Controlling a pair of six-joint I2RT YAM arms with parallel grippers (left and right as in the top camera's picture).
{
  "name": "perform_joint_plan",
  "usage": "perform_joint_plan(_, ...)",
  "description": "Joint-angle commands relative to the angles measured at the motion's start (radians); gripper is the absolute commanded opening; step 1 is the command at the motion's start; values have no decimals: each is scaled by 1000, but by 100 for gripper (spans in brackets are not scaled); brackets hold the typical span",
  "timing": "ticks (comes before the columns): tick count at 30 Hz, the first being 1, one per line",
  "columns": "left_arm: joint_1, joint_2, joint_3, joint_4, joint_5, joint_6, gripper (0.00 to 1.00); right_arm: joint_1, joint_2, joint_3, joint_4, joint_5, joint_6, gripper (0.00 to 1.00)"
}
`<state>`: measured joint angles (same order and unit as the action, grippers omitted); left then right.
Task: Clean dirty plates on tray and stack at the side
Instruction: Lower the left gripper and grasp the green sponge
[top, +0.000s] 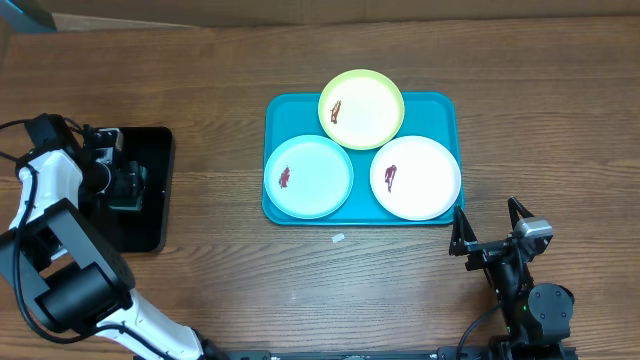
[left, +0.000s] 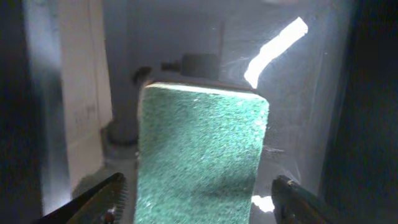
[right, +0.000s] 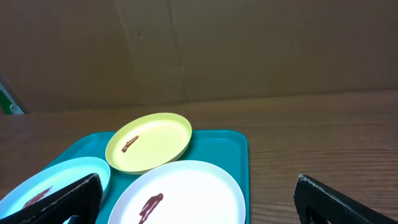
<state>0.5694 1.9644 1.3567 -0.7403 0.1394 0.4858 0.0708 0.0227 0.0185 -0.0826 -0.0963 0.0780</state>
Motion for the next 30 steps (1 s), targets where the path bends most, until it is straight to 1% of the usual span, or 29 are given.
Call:
perform_joint_plan(1, -9, 46, 11, -6, 27, 43, 80, -6, -1, -10, 5, 14, 0, 100)
perform_joint_plan(6, -9, 70, 11, -13, 6, 42, 80, -6, -1, -10, 5, 14, 0, 100)
perform_joint_plan(8, -9, 70, 11, -11, 6, 43, 76, -6, -1, -10, 5, 14, 0, 100)
perform_joint_plan(9, -9, 70, 11, -11, 6, 43, 72, -6, -1, -10, 5, 14, 0, 100)
perform_joint_plan(10, -9, 70, 11, -11, 5, 43, 63, -6, -1, -10, 5, 14, 0, 100)
perform_joint_plan(11, -9, 70, 11, -10, 2, 43, 57, -6, -1, -10, 5, 14, 0, 100)
perform_joint_plan(14, -8, 70, 11, -8, -2, 42, 42, -6, -1, -10, 5, 14, 0, 100)
perform_joint_plan(17, -8, 70, 11, -6, -14, 42, 20, -6, -1, -10, 5, 14, 0, 100)
perform_joint_plan(18, -8, 70, 11, -5, -22, 42, 10, -6, -1, -10, 5, 14, 0, 100)
perform_joint_plan(19, -9, 70, 11, -2, -27, 42, 4, -6, -1, -10, 5, 14, 0, 100)
perform_joint_plan(21, -9, 70, 17, -2, -28, 39, 4, -6, -1, -10, 5, 14, 0, 100)
perform_joint_plan(23, -9, 70, 35, -6, -27, -5, 4, -6, -1, -10, 5, 14, 0, 100)
perform_joint_plan(24, -9, 70, 42, -6, -27, -26, 13, -6, -1, -10, 5, 14, 0, 100)
perform_joint_plan(25, -9, 70, 49, -6, -26, -52, 38, -6, -1, -10, 5, 14, 0, 100)
perform_joint_plan(27, -9, 70, 53, -6, -11, -65, 69, -6, -1, -10, 5, 14, 0, 100)
perform_joint_plan(28, -9, 70, 53, -6, -7, -65, 92, -6, -1, -10, 5, 14, 0, 100)
perform_joint_plan(29, -9, 70, 53, -6, -7, -65, 98, -6, -1, -10, 5, 14, 0, 100)
perform_joint_plan(30, -9, 70, 53, -6, -7, -65, 98, -6, -1, -10, 5, 14, 0, 100)
